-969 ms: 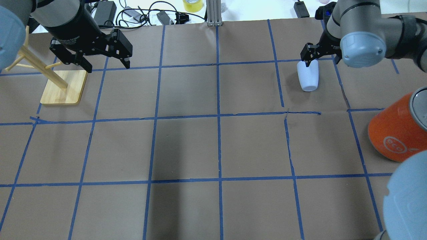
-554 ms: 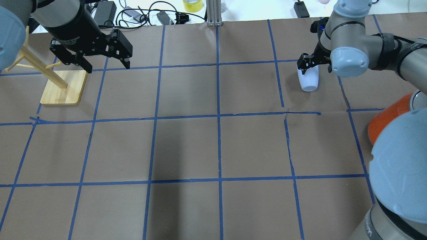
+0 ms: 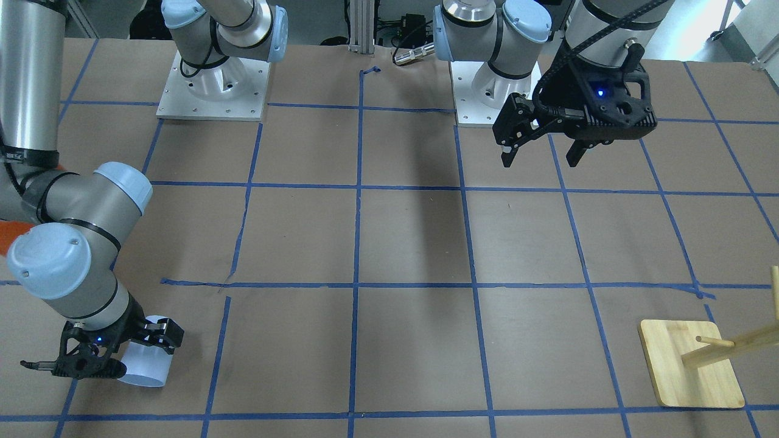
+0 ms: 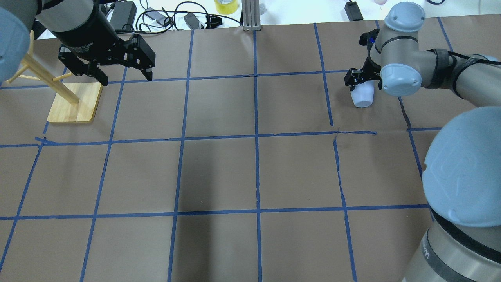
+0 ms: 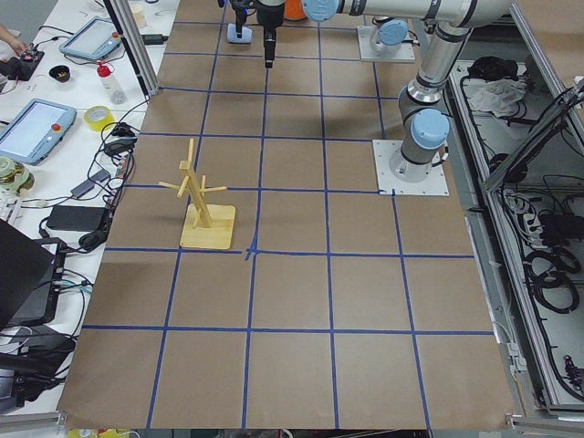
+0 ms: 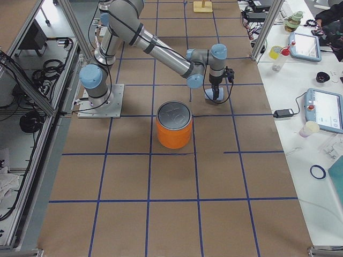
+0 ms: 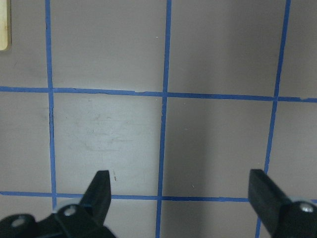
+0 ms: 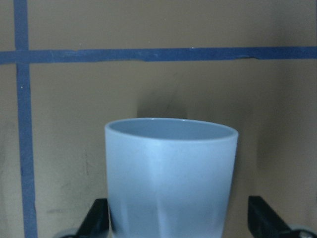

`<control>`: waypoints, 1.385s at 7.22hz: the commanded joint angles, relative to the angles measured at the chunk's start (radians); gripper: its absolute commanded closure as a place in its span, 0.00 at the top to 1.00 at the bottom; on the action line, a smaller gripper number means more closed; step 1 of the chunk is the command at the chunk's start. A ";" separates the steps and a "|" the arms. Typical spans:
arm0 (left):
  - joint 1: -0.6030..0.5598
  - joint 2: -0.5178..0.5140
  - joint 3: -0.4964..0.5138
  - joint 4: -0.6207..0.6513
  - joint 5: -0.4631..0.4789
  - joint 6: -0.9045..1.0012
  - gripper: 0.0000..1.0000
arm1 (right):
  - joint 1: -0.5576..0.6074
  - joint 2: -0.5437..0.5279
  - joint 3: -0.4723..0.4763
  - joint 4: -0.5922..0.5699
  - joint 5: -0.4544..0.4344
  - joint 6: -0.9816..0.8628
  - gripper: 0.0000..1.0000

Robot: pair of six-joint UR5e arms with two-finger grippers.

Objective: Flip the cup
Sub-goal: 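Lift the cup with the right gripper and carry it toward the left gripper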

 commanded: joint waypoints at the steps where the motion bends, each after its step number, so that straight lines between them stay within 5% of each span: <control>1: 0.000 0.000 0.000 0.000 0.000 0.002 1.00 | 0.000 0.028 -0.005 -0.024 0.023 -0.002 1.00; 2: 0.000 0.000 0.000 -0.002 0.000 0.000 1.00 | 0.000 0.045 -0.030 -0.038 0.023 -0.002 0.99; 3: 0.000 0.000 0.000 0.000 0.000 0.000 1.00 | 0.000 0.054 -0.028 -0.038 0.027 -0.003 0.67; 5: 0.000 0.000 0.000 0.000 0.000 0.000 1.00 | 0.000 0.056 -0.036 -0.038 0.024 -0.006 0.20; 8: 0.000 0.000 0.000 0.000 0.000 0.000 1.00 | 0.046 -0.048 -0.065 -0.009 0.079 -0.112 0.16; 10: 0.000 0.000 0.000 0.000 0.000 0.000 1.00 | 0.226 -0.032 -0.071 -0.003 0.078 -0.261 0.22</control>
